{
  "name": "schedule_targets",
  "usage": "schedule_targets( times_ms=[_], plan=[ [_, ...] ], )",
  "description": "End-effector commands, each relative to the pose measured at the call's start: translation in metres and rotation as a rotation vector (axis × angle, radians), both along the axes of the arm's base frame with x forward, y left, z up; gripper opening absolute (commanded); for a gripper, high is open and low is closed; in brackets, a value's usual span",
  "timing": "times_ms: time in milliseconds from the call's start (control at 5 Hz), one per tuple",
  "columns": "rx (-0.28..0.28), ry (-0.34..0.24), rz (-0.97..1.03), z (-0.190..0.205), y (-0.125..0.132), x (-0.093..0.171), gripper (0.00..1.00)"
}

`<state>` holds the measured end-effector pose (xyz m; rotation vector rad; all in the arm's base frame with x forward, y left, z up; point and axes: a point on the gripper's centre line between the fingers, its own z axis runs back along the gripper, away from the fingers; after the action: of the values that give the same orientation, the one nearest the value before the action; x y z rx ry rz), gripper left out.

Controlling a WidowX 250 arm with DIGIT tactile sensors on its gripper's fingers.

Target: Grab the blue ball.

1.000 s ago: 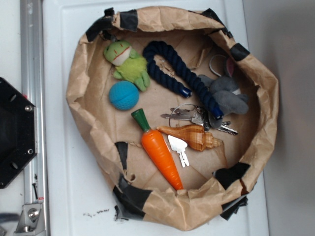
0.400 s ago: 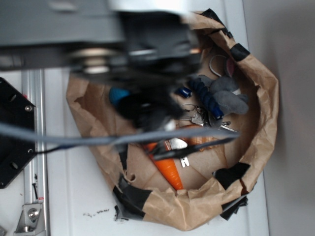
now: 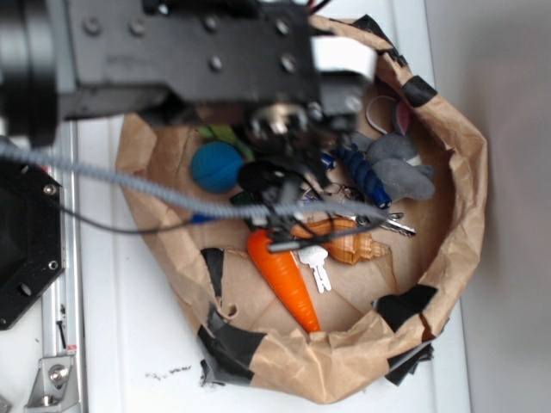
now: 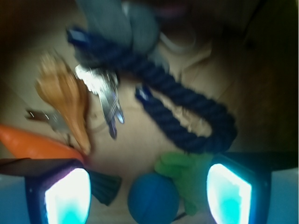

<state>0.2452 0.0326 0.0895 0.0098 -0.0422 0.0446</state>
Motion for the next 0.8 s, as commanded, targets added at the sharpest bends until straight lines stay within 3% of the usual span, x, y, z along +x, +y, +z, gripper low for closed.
schedule_targets(
  times_ms=[0,200,400,600],
  plan=[
    [-0.01,0.039,-0.027,-0.008,0.002,-0.036,1.0],
    [-0.001,0.045,-0.048,-0.018,-0.005,-0.048,1.0],
    [-0.007,0.088,-0.047,-0.032,-0.012,-0.053,1.0],
    [-0.073,0.09,0.062,-0.045,-0.011,-0.048,1.0]
  ],
)
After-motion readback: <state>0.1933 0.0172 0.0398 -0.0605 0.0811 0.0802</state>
